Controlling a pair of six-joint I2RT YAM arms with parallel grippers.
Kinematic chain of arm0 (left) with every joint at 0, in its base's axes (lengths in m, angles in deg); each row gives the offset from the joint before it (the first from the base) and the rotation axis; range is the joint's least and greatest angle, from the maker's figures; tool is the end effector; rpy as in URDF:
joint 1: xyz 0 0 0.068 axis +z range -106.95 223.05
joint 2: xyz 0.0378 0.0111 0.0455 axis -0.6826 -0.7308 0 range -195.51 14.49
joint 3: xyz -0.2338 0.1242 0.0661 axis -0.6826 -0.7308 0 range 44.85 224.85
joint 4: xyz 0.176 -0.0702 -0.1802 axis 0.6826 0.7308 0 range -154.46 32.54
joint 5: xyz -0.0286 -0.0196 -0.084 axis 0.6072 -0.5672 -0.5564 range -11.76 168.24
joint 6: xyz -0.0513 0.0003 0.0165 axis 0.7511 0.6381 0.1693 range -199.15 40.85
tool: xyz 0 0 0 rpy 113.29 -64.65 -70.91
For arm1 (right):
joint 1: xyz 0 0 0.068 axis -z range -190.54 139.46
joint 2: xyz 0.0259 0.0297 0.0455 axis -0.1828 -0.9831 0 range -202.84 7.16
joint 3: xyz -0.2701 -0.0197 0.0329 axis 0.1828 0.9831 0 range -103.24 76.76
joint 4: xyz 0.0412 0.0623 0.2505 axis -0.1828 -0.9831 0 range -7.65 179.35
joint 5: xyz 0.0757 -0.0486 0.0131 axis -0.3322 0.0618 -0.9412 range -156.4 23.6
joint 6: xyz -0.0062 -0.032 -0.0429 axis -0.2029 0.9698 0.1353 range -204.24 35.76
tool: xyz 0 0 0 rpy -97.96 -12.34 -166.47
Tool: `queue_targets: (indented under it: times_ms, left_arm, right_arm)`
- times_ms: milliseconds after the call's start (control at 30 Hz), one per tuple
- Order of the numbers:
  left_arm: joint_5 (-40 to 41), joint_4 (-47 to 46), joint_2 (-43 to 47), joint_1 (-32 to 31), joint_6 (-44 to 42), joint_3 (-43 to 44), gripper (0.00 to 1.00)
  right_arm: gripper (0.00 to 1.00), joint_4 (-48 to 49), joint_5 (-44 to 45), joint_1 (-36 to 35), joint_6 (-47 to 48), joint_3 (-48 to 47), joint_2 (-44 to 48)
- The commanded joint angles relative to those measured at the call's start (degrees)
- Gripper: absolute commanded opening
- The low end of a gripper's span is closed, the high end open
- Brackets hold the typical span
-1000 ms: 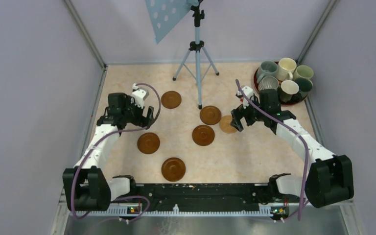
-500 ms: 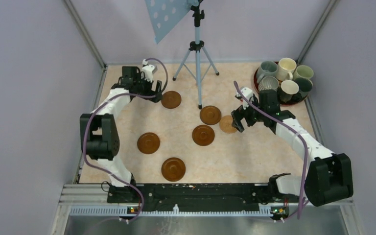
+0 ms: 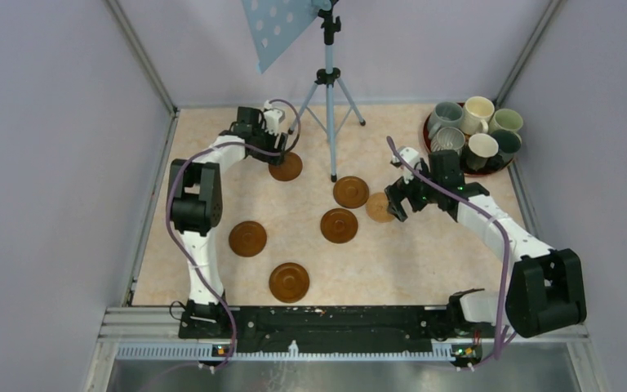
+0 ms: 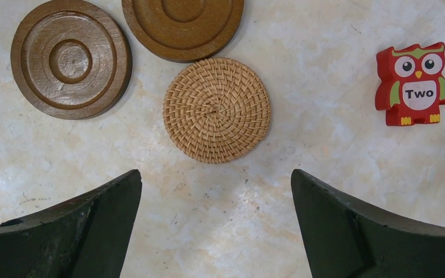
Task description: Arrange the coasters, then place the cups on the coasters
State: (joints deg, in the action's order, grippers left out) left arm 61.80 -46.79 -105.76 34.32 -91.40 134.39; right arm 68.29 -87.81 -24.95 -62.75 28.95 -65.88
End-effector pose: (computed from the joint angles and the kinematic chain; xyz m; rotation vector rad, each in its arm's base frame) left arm 0.4593 -0.0806 0.1872 0.5642 2.3262 -0.3172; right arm 0.2526 0.0784 0.2385 -0.8877 2.1652 0.3825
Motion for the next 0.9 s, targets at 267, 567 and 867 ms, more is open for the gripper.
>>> queue_targets:
  times_ms: [267, 567, 867]
  left_arm:
    - [10.02, 1.13, -4.4, 1.77, -0.43, 3.32, 0.58]
    - [8.83, 4.51, -6.09, 14.85, -0.6, 7.48, 0.45]
    - [8.73, 5.8, -8.88, 20.84, -2.72, 10.12, 0.44]
  right_arm:
    - [0.98, 0.24, 0.58, -0.06, 1.0, -2.62, -0.94]
    - [0.98, 0.19, 0.37, -0.03, 1.0, -2.72, -0.71]
    - [0.98, 0.19, 0.75, -0.05, 1.26, -2.81, -0.92]
